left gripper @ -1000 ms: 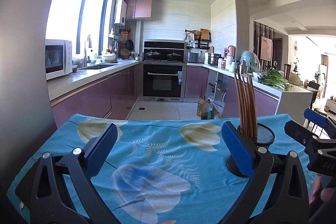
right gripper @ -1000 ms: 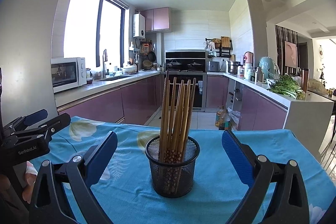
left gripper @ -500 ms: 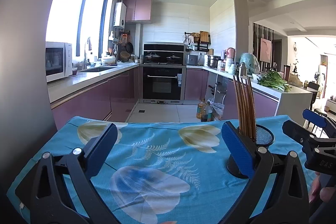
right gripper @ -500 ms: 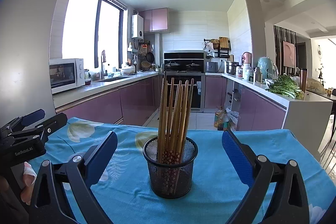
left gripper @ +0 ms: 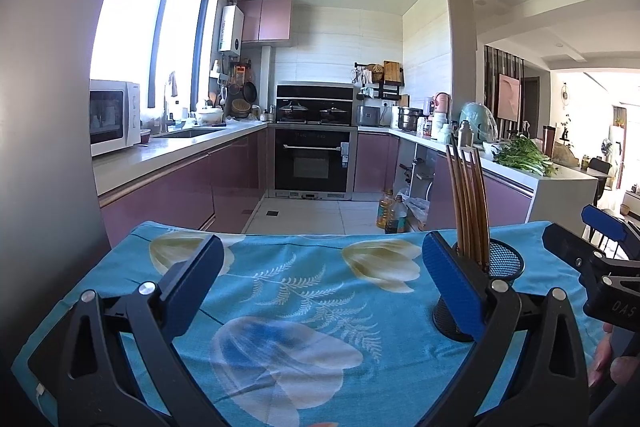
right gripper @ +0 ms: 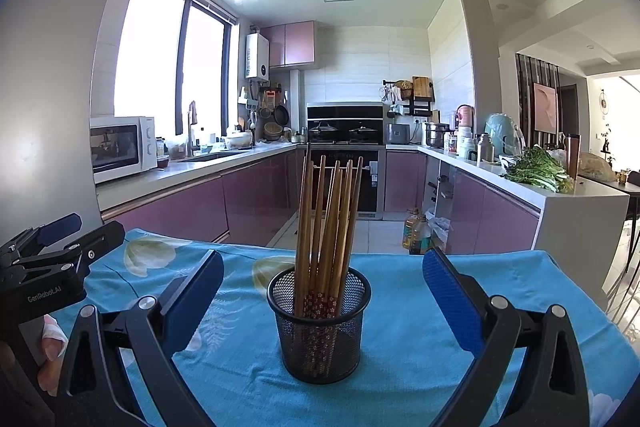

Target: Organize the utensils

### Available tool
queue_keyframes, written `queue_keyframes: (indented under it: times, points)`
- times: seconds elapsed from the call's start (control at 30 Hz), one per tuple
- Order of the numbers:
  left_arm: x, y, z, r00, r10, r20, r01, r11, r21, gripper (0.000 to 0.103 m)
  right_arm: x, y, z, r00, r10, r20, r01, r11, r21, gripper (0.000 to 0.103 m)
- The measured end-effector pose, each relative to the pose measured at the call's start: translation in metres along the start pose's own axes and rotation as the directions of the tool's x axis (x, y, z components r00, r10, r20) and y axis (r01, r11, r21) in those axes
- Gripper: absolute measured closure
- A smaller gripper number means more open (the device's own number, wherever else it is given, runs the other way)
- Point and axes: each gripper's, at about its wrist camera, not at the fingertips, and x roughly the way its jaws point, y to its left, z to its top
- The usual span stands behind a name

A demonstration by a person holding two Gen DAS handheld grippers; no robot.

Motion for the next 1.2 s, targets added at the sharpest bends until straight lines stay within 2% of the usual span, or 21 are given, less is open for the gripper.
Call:
queue_keyframes:
  times: [1.2]
  points:
    - [-0.0020, 0.0047, 0.0024, 1.000, 0.004, 0.005, -0.004, 1.000, -0.002, 0.005, -0.0046, 0.0007, 0.0008, 1.000, -0.015, 0.026, 0.015, 1.000, 0.007, 0.007]
